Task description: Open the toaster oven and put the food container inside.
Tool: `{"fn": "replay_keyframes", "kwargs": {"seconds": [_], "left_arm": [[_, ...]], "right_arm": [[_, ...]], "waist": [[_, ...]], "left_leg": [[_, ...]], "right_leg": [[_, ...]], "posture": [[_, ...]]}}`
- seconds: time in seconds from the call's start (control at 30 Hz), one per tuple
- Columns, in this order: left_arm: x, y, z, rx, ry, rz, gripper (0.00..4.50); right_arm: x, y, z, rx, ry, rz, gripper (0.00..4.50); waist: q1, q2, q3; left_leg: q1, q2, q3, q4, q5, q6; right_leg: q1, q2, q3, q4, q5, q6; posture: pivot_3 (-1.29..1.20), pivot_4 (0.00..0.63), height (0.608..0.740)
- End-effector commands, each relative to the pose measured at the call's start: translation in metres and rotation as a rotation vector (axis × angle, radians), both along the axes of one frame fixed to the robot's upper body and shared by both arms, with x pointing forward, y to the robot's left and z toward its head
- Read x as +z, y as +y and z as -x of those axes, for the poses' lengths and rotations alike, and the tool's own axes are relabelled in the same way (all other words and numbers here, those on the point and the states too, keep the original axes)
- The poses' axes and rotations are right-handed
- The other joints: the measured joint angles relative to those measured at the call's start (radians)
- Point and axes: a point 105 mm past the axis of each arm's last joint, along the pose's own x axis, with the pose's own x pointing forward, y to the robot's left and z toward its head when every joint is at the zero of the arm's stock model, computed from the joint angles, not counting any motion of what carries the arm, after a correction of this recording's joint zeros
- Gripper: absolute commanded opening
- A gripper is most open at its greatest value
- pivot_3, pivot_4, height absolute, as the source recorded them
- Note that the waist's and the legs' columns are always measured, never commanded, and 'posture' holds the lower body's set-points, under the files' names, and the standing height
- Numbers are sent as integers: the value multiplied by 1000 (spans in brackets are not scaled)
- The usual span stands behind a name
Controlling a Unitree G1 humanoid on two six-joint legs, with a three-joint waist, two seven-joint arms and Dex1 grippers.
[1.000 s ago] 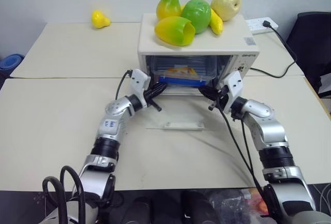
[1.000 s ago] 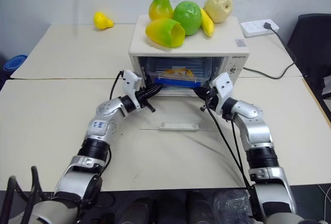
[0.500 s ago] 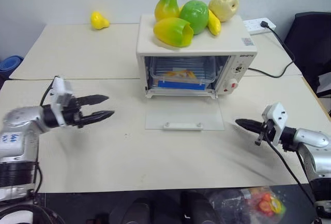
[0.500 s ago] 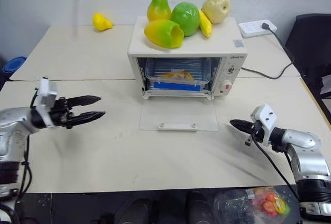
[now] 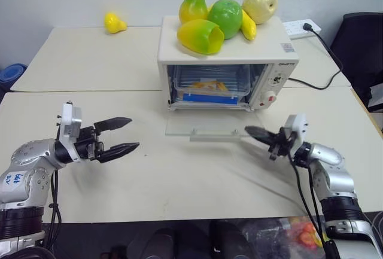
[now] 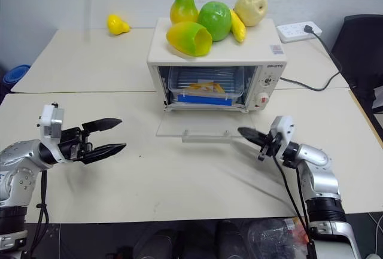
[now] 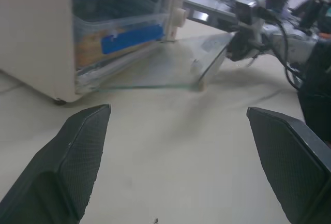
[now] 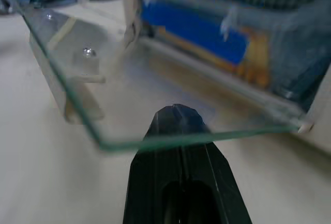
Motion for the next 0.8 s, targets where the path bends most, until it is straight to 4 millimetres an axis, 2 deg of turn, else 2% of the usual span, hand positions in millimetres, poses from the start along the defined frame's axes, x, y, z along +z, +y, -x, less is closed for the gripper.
{"fn": "replay_keyframes", "kwargs": {"seconds": [0.03,0.1,0.17,0.27,0.37,0.43,0.53,0.63,0.7,0.8], "left_arm": [[19,3,2,61,-94,27,4479],[18,6,0,104,-118,-4,4479],[12,7,1,114,-127,-51,4479],[0,12,4,134,-127,-126,4500],[-31,27,16,138,-97,-317,4500],[-45,34,27,126,-91,-392,4500],[-54,42,35,162,-67,-413,4500],[-66,46,42,186,-51,-437,4500],[-75,53,43,230,-43,-437,4500],[-76,56,41,281,-56,-409,4500]], "right_arm": [[53,-5,-1,-38,-114,-193,0],[71,-4,1,-26,-135,-244,0],[79,-2,5,3,-132,-239,0],[78,4,19,64,-128,-136,636],[52,10,50,173,-220,134,1588],[25,7,69,242,-186,254,2326],[-6,-9,81,236,-118,309,3338],[-22,-18,82,200,-120,327,4423],[-29,-22,81,173,-127,332,4469],[-32,-27,80,120,-133,311,4469]], "waist": [[1,0,0],[0,0,0],[0,0,0],[1,0,0],[2,0,0],[2,0,0],[2,0,0],[0,0,0],[-1,0,0],[0,0,0]], "left_leg": [[0,0,0,0,0,0],[0,0,0,0,0,0],[0,0,0,-1,0,0],[0,0,0,-3,0,0],[-1,0,0,-3,-1,1],[-1,0,0,-4,-2,2],[-1,0,1,-3,-3,4],[2,0,2,-2,-3,5],[3,0,3,-3,-3,5],[3,1,2,-4,-3,3]], "right_leg": [[0,0,0,0,0,0],[0,0,0,0,0,0],[0,0,0,0,0,0],[0,0,0,0,0,0],[0,0,0,-2,0,0],[0,0,0,-4,0,0],[2,0,0,-7,0,0],[4,-1,2,-6,1,1],[5,-1,2,-6,2,0],[3,0,1,-4,1,-1]], "posture": [[0,150,740],[0,150,740],[0,150,740],[0,150,740],[0,150,740],[0,150,740],[0,150,740],[0,150,740],[0,150,740],[0,150,740]]}}
